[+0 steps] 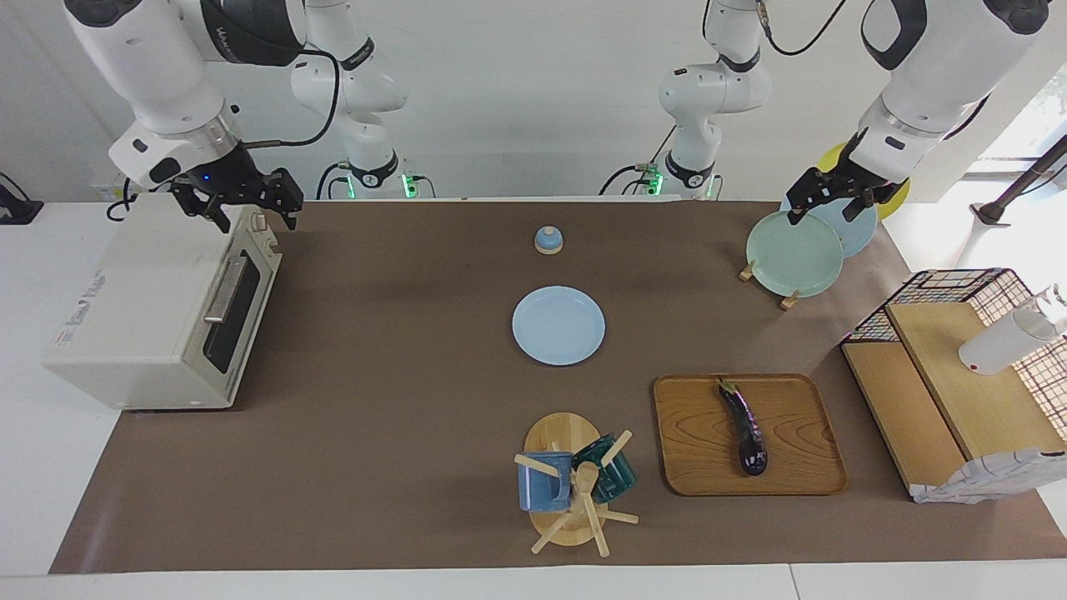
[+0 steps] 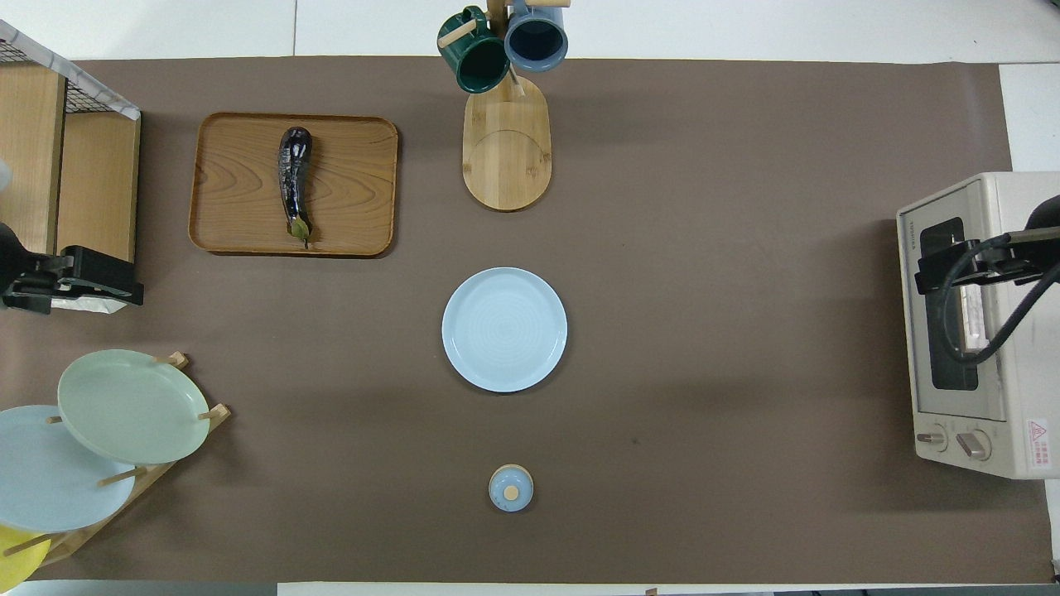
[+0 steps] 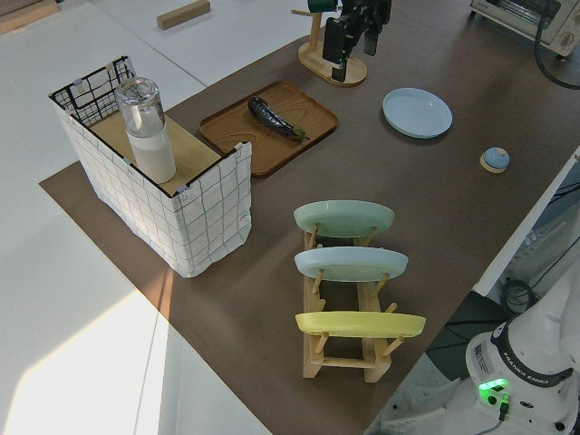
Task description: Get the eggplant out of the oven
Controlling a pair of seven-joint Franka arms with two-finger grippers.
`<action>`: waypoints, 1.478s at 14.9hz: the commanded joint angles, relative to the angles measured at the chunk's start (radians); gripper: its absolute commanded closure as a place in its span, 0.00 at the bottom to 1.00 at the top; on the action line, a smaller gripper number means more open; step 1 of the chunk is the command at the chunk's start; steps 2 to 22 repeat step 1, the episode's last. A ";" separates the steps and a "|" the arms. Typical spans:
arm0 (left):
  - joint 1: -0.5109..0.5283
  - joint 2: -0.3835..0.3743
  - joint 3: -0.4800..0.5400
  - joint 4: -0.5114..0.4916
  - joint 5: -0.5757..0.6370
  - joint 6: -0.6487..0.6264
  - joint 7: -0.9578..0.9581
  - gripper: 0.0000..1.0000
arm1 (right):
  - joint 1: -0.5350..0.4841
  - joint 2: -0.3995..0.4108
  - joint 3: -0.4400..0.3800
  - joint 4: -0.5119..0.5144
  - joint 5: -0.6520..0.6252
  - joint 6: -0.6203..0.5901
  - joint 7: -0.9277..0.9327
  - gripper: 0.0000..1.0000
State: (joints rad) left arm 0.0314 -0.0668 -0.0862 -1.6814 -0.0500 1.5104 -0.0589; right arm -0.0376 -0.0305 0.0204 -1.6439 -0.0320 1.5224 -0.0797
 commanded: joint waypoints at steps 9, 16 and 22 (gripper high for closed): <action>0.005 -0.016 -0.007 -0.018 0.018 0.008 -0.001 0.00 | -0.010 -0.005 0.006 0.006 0.000 -0.013 -0.018 0.00; 0.005 -0.016 -0.007 -0.018 0.018 0.008 -0.001 0.00 | -0.010 -0.005 0.006 0.006 0.000 -0.013 -0.018 0.00; 0.005 -0.016 -0.007 -0.018 0.018 0.008 -0.001 0.00 | -0.010 -0.005 0.006 0.006 0.000 -0.013 -0.018 0.00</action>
